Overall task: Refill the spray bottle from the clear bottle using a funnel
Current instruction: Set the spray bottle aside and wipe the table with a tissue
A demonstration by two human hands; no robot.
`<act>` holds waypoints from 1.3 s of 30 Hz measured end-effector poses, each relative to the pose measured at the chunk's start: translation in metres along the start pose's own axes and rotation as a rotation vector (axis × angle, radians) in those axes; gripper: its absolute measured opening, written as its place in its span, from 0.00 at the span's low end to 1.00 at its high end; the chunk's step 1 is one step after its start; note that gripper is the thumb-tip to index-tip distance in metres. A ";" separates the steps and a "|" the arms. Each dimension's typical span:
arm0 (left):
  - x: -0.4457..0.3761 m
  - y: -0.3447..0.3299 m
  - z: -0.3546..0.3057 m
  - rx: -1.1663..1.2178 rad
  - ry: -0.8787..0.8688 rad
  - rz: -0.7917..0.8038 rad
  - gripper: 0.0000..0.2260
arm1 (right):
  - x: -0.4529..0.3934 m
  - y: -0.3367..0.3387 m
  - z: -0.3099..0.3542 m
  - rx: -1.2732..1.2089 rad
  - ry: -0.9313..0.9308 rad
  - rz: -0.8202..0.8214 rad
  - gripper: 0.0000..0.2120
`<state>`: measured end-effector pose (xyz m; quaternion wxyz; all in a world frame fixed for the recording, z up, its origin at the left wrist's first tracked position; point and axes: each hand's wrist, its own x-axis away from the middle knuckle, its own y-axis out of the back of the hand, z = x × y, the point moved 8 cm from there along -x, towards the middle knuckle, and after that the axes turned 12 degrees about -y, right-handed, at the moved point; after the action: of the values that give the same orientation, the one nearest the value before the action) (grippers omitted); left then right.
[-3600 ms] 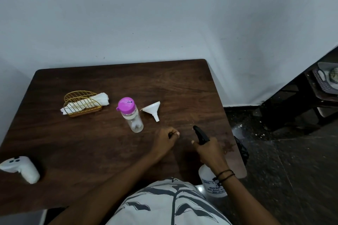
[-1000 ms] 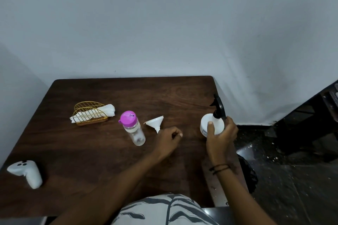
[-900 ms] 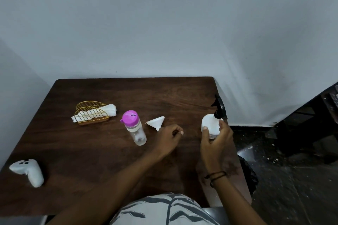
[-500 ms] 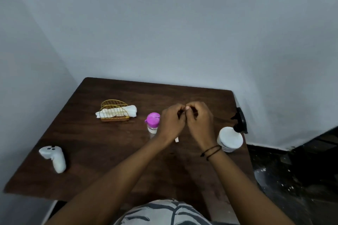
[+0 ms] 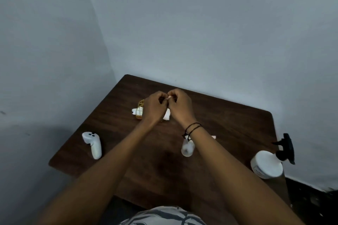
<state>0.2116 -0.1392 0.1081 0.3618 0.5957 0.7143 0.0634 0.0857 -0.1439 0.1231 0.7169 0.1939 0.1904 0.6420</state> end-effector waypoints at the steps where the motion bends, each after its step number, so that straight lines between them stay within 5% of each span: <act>1: 0.000 0.002 0.012 -0.027 0.011 0.018 0.04 | -0.003 -0.013 -0.002 0.021 -0.020 0.022 0.09; 15: -0.017 0.018 0.143 -0.139 0.205 0.125 0.10 | -0.063 -0.103 -0.073 0.219 -0.406 0.039 0.13; 28: -0.019 -0.014 0.190 -0.154 0.227 0.404 0.16 | -0.082 -0.134 -0.121 0.426 -0.512 0.193 0.15; 39: -0.020 -0.028 0.192 -0.216 0.163 0.478 0.18 | -0.079 -0.142 -0.144 0.329 -0.549 0.122 0.15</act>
<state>0.3036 -0.2304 -0.0375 0.3394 0.6984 0.5691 0.2704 0.1226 -0.2323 -0.0716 0.6606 0.4841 0.0793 0.5682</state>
